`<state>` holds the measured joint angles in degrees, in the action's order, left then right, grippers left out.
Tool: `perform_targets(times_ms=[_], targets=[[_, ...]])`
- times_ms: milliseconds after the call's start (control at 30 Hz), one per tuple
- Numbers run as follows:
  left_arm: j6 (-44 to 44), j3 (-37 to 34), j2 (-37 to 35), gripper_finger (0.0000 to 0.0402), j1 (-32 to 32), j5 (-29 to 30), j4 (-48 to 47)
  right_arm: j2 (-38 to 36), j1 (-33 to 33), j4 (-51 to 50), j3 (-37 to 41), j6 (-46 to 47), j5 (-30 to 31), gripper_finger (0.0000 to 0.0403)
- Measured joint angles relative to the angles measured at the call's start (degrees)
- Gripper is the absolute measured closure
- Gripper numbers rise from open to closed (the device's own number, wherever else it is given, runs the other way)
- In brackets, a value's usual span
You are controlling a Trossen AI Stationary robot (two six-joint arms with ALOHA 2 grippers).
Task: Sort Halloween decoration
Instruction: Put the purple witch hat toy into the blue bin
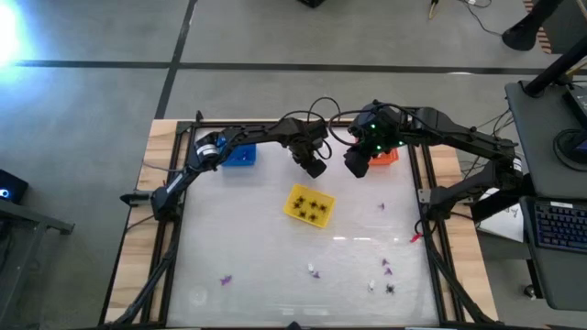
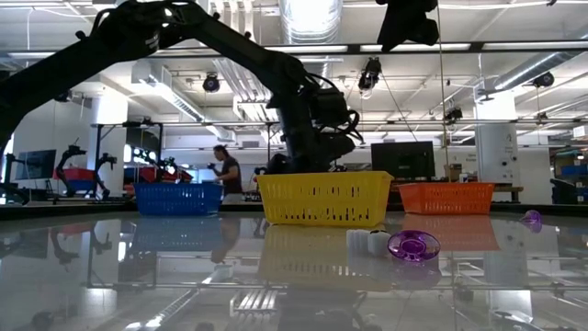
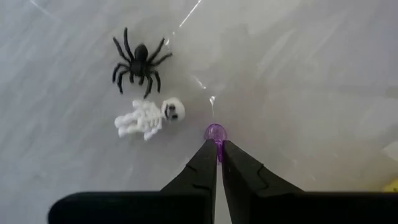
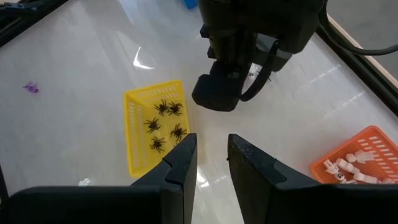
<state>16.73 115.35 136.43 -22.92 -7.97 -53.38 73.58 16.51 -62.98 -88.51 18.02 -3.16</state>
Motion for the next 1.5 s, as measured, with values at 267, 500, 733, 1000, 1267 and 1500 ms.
perform_targets(times_ms=[267, 500, 733, 1000, 1267, 1500], targets=[[-2.6, 0.0, -3.1, 0.0401, 0.0, -0.5, -3.7, 0.0, 0.0, 0.0, 0.0, -0.4, 0.0, 0.0321], [-6.3, 0.0, -7.6, 0.0401, 0.0, -0.2, -7.8, 0.0, 0.0, 0.0, 0.0, -1.7, 0.1, 0.0321], [-10.9, 0.0, -12.8, 0.0401, -0.2, 5.3, -13.7, 0.0, 0.0, -0.2, 0.0, -2.3, 0.1, 0.0321], [-14.5, 0.0, -16.8, 0.0402, -1.4, 7.9, -19.1, 0.0, 0.0, -0.4, 0.0, -2.3, 0.1, 0.0321], [-18.0, 0.0, -18.9, 0.0402, -3.4, 10.6, -26.0, 0.1, 0.0, -1.3, 0.0, -2.2, 0.1, 0.0321], [-20.2, -4.0, -21.1, 0.0402, -6.1, 10.6, -27.1, 0.1, 0.0, -1.3, 0.1, -2.7, 0.1, 0.0321]])
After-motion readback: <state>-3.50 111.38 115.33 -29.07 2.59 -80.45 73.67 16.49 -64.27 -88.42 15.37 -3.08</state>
